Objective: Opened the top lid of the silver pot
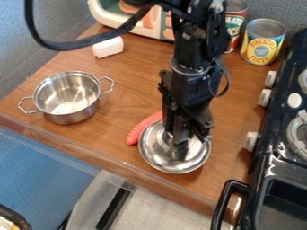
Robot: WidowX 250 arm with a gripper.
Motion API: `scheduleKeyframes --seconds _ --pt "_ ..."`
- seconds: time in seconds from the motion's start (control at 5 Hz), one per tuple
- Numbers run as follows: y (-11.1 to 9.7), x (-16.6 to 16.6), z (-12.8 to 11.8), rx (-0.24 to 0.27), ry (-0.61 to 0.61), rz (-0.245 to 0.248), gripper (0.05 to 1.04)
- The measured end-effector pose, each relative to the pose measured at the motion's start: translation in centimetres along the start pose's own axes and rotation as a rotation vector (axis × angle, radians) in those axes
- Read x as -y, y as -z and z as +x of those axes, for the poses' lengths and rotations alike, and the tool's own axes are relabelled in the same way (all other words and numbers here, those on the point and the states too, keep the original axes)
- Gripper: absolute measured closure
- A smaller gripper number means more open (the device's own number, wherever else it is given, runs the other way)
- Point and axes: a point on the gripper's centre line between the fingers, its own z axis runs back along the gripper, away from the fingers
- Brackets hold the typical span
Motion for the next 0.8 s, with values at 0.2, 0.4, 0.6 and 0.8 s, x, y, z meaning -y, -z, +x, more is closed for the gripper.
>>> scheduleKeyframes --seconds 0.2,0.4,0.6,0.8 --pt "1.0 0.4 0.1 -0.006 0.021 -0.009 0.806" --pt "1.6 0.5 0.0 -0.019 0.028 -0.020 0.744" --pt "1.5 0.8 0.0 -0.014 0.034 -0.035 0.441" --pt "0.2 0.9 -0.1 0.008 0.026 -0.039 0.146"
